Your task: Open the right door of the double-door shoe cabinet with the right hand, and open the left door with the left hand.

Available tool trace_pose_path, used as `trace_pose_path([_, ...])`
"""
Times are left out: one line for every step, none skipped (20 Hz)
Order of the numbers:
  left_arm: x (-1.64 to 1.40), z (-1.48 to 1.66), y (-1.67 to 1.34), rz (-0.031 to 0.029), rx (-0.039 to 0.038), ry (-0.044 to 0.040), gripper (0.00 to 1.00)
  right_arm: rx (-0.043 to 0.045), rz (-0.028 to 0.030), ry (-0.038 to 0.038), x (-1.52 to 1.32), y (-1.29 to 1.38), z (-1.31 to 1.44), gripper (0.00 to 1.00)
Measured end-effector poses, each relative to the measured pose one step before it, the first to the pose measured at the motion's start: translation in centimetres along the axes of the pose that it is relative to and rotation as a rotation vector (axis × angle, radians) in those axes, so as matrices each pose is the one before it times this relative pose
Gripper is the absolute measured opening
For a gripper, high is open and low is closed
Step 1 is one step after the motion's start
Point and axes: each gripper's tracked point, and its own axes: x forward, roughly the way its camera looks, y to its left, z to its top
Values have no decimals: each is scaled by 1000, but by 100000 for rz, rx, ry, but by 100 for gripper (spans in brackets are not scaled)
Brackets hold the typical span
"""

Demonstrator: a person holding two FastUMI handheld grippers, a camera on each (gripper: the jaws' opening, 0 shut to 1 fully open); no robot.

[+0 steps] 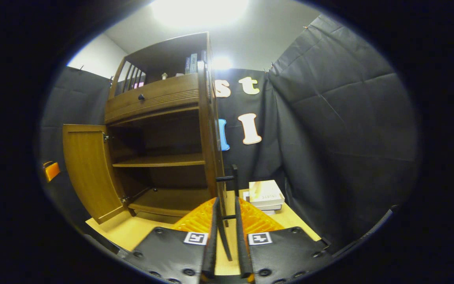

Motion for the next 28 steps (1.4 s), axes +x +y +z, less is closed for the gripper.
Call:
trace_pose_path([-99,105,681,689,-133,-297,99,-889,1900,-1012,-1136,930,413,48])
trace_pose_path([-214,-29,465,723,-286,75,99,-1500,478,-793,-753,519,131,65])
trace_pose_path([-320,20,632,528,-355,269,99,-1951,-594,-953,-641,31,63,83])
trace_pose_path([-334,68,732,546,-187,39,99,-1417,-207,-899,-982,300,412,100])
trace_pose_path([-304,193,627,492,140,157,99,-1096,-852,-975,-145,153,229,95])
trace_pose_path([-233,-155,703,812,451,178,99,-423,-276,-641,-720,336,361,99])
trace_pose_path([-284,-22,596,838,521,55,99,-223,-120,-735,-164,1027,194,96])
trace_pose_path([-189,-19,461,773,468,-6,99,-385,142,-886,-604,387,318,94])
trace_pose_path([-174,49,405,725,193,-243,99,-821,-250,-847,-515,164,154,99])
trace_pose_path([-150,81,180,326,-37,-113,99,-968,-384,-838,-359,-16,152,99])
trace_pose_path([-165,-28,197,276,-25,69,99,-824,-401,-354,-433,-49,38,99])
trace_pose_path([-110,-61,-33,239,50,112,99,-258,107,-110,-249,62,10,94])
trace_pose_path([-176,40,108,124,200,-120,99,130,10,-180,-161,76,148,94])
trace_pose_path([-117,61,73,82,381,-240,96,367,-58,-5,-141,-71,51,100])
trace_pose_path([-44,97,-1,79,391,-122,99,551,-244,14,-38,-82,59,94])
trace_pose_path([-14,-13,-37,82,77,-159,96,480,153,7,-90,54,51,94])
trace_pose_path([-75,79,49,51,-289,-367,99,179,78,18,-16,47,33,94])
trace_pose_path([38,-7,1,178,-433,-123,99,-108,-79,329,-57,-91,-39,94])
trace_pose_path([68,20,70,202,-436,0,99,-231,-71,-143,-66,-66,84,94])
trace_pose_path([24,-52,61,262,-304,-33,99,-356,26,-222,-83,-43,91,99])
trace_pose_path([58,58,9,205,-161,0,99,-451,-44,-337,69,15,136,99])
trace_pose_path([9,-25,-9,73,38,-58,99,-437,-143,-358,116,53,139,99])
trace_pose_path([19,81,100,211,203,-107,99,-288,-93,-255,60,-34,111,99])
trace_pose_path([65,-79,113,140,221,50,99,-16,-86,-32,-43,50,21,99])
trace_pose_path([159,-19,30,111,134,28,99,162,65,-109,-12,104,59,94])
trace_pose_path([23,-43,100,143,99,82,96,137,18,-19,79,57,36,99])
trace_pose_path([76,-44,74,117,123,114,96,169,-53,-55,51,68,66,99])
trace_pose_path([-27,5,90,127,199,29,99,90,-11,-207,141,49,82,99])
